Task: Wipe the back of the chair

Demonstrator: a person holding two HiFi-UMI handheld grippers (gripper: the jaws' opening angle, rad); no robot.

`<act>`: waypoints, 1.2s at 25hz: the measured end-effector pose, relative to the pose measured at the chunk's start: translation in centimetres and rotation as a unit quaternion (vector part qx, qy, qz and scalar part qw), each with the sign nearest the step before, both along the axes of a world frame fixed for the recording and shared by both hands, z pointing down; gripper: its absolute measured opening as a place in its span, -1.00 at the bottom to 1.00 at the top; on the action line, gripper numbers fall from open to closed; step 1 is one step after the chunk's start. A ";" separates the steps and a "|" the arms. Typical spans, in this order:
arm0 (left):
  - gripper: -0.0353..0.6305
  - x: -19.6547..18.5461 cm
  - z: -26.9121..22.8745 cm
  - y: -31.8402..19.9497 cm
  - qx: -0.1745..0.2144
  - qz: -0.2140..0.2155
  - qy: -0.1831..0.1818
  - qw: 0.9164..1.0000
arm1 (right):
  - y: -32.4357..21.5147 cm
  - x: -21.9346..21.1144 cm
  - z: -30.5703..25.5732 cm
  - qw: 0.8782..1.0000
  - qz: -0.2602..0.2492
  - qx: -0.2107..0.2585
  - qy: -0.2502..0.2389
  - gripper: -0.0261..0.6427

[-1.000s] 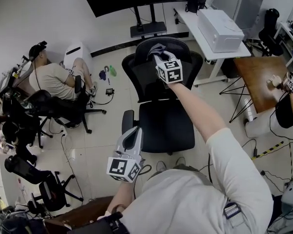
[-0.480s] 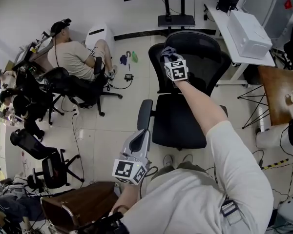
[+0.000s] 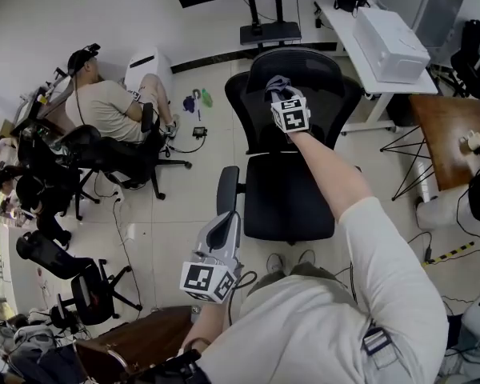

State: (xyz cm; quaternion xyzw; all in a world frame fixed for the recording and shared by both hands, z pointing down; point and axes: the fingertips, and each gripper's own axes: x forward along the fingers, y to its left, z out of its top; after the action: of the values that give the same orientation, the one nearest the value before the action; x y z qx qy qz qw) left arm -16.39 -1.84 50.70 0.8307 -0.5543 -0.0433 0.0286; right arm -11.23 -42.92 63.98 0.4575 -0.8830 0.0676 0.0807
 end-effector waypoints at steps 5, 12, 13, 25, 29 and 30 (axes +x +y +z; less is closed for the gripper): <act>-0.78 1.3 -0.9 -0.4 0.007 0.040 -0.004 0.999 | -0.3 5.4 0.2 0.999 0.045 -0.007 0.006 -0.80; -0.78 3.7 -2.2 -1.3 0.006 0.083 0.005 0.996 | -0.1 11.5 -0.2 0.995 0.097 -0.018 0.009 -0.80; -0.78 4.0 -2.3 -1.4 0.004 0.088 0.007 0.996 | 0.0 12.2 -0.4 0.995 0.101 -0.018 0.010 -0.80; -0.78 7.1 -2.3 -1.3 -0.004 0.132 0.017 0.991 | 1.8 15.8 -0.5 0.993 0.113 -0.008 0.024 -0.80; -0.78 5.6 -2.3 -1.4 -0.004 0.119 0.020 0.993 | 3.2 9.6 -0.2 0.998 0.060 0.007 0.019 -0.80; -0.78 5.0 -2.6 -1.5 -0.003 0.113 0.023 0.993 | 3.4 7.6 0.2 0.999 0.047 0.006 0.017 -0.80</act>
State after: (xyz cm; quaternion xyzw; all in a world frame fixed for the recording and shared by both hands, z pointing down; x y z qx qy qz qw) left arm -11.40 -3.33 48.12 0.8867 -0.4564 -0.0570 0.0480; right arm -3.58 -39.48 64.15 0.5002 -0.8593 0.0583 0.0898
